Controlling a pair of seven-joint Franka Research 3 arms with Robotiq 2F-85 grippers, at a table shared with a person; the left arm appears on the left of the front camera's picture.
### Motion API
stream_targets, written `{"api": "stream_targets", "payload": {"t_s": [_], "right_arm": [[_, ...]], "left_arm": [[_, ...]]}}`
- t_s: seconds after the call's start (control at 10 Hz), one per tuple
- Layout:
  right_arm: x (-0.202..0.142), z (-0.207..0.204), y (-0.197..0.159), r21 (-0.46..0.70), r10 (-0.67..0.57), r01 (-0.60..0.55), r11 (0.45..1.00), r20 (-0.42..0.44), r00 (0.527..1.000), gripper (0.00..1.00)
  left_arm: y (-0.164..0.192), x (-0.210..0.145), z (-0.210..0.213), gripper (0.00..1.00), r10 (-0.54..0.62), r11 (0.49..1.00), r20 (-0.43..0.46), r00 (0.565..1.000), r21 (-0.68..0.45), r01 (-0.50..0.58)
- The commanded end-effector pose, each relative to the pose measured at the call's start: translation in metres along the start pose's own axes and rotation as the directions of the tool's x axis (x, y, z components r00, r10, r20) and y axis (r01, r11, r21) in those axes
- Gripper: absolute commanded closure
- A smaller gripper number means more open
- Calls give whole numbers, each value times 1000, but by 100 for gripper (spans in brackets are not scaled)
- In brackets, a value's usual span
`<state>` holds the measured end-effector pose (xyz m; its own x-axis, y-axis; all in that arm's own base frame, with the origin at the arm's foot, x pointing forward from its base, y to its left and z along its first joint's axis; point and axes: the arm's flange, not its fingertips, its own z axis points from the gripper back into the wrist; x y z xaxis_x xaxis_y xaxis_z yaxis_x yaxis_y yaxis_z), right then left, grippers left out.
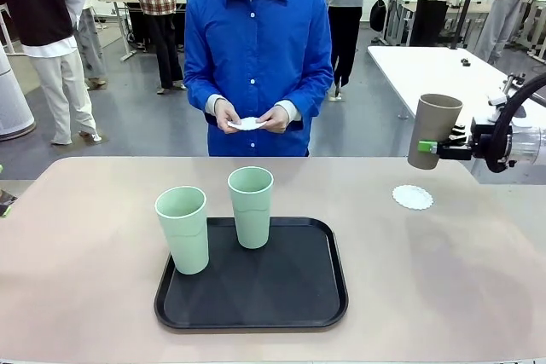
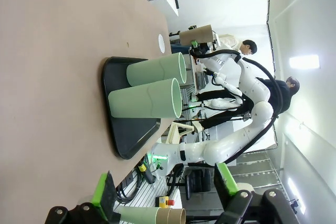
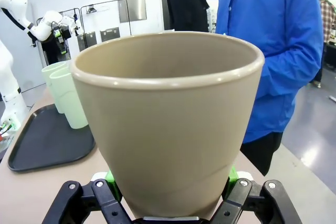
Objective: Place coasters on the table and set cups on them.
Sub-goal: Pick up one Reusable plastic cup and place it on a coaster set by the human.
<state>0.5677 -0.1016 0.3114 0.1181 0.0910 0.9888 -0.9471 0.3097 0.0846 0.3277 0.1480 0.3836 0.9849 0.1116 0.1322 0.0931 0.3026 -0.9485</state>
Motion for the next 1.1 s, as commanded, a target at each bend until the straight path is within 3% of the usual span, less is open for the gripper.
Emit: {"api": "stream_targets", "payload": {"t_s": [0.0, 0.5, 1.0], "right_arm": [[-11, 1, -11, 55, 10, -9, 998, -19, 1000, 19], [-45, -4, -12, 135, 3, 4, 991, -50, 999, 19], [-58, -8, -13, 201, 37, -34, 979, -11, 999, 19]], "left_arm": [[-1, -1, 1, 0, -6, 1000, 8, 1000, -11, 6], [-1, -1, 1, 0, -6, 1000, 8, 1000, -11, 6], [-1, -1, 1, 0, -6, 1000, 8, 1000, -11, 6]]}}
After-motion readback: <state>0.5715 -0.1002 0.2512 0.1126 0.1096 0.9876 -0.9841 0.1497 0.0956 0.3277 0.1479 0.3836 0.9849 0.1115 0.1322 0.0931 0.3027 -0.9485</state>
